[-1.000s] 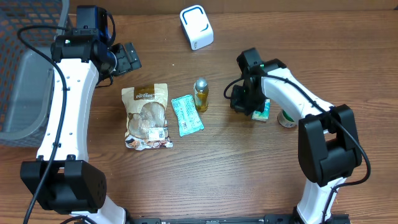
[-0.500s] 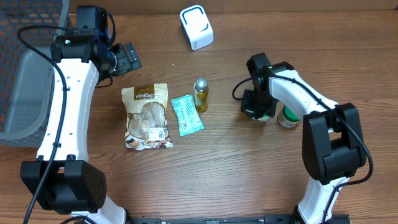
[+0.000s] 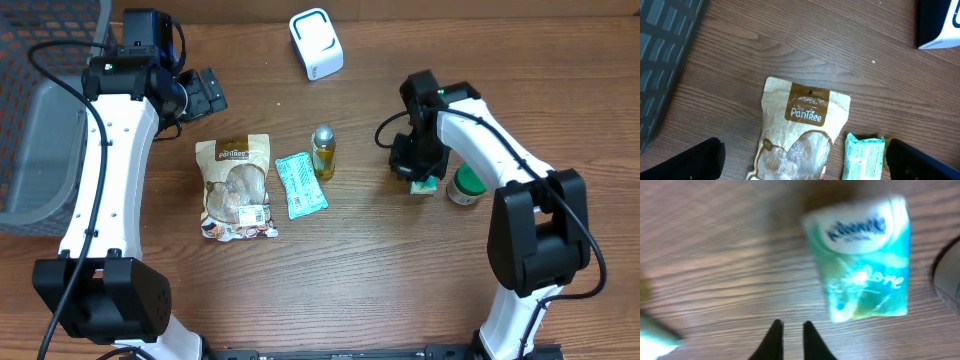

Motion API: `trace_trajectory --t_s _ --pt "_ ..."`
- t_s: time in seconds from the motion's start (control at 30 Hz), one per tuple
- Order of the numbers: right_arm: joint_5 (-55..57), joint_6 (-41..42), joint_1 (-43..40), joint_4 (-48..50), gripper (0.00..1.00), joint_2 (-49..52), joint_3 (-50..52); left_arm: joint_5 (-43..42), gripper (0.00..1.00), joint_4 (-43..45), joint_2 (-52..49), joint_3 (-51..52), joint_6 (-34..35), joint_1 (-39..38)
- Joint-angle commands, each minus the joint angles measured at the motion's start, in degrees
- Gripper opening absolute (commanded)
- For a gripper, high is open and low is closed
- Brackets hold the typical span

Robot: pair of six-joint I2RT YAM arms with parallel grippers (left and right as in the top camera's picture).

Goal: Scan the item barcode
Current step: 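Open the right gripper and lift away from the tissue pack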

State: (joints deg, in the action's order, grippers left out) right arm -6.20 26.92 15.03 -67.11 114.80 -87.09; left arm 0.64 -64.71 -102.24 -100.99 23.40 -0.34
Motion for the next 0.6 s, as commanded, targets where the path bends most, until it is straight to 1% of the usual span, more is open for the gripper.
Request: trace_trajectory --t_s 0.0,0.03,0.07,0.1,0.13,0.27,0.57 --pt "-6.8 0.28 -0.04 0.02 0.36 -2.36 -2.14 -0.07 1.0 0.02 0.63 -1.05 -0.72 -0.07" --pt "-8.37 0.26 -0.04 0.59 0.53 -2.34 -2.12 -0.07 0.99 0.02 0.63 -1.05 -0.72 -0.07" --pt "-10.12 0.28 -0.04 1.53 0.75 -2.29 -2.12 -0.07 1.0 0.02 0.63 -1.05 -0.72 -0.07" --pt "-11.85 0.28 -0.04 2.86 0.94 -2.29 -2.12 -0.07 1.0 0.02 0.63 -1.05 -0.7 -0.07" --pt "-13.31 0.28 -0.04 4.09 1.0 -2.29 -2.12 -0.07 1.0 0.02 0.63 -1.05 -0.72 -0.07" --pt "-18.03 0.35 -0.04 8.0 1.0 -2.29 -2.12 -0.07 0.99 0.02 0.63 -1.05 -0.7 -0.07" --pt "-15.45 0.98 1.73 8.2 1.0 -2.29 -2.12 -0.07 1.0 0.02 0.63 -1.05 -0.72 -0.07"
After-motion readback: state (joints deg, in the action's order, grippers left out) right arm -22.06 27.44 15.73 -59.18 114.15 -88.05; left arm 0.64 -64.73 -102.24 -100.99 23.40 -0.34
